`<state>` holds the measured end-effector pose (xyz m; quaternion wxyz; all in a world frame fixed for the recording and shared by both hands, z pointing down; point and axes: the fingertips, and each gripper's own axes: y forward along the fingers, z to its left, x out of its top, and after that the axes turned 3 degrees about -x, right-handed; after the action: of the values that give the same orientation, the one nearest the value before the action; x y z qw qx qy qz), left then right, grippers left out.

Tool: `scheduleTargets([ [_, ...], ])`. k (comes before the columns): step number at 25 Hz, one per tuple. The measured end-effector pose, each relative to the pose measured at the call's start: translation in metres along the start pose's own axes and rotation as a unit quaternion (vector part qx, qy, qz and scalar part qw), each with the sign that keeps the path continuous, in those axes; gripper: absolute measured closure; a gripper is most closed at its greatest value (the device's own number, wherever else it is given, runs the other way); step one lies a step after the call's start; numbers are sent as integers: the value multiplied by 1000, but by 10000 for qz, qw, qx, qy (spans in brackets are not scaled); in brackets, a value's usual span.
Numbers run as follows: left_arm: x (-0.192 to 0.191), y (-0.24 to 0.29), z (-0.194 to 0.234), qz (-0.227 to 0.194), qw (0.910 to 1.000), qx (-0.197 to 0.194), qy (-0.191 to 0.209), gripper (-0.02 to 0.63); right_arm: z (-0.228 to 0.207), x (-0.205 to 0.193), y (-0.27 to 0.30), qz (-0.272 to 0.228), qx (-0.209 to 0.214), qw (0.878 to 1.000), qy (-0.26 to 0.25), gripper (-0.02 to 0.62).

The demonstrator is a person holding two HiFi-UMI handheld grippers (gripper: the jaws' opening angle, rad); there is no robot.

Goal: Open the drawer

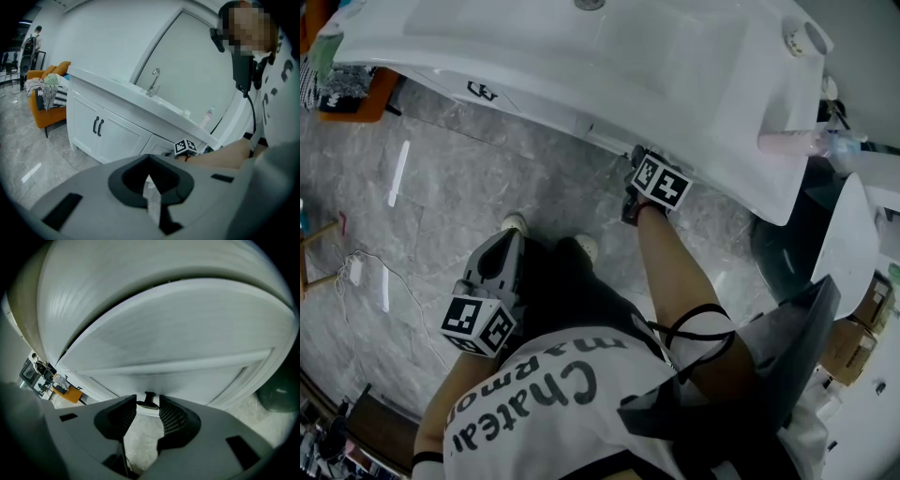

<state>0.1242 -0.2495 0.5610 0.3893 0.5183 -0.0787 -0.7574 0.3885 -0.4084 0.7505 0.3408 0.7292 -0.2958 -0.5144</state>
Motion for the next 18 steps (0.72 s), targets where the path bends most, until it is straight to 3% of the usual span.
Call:
scheduleTargets([
  [18, -5, -10, 1, -4, 10000, 39, -66, 598, 3, -18, -12, 328, -212, 9979, -516, 449],
])
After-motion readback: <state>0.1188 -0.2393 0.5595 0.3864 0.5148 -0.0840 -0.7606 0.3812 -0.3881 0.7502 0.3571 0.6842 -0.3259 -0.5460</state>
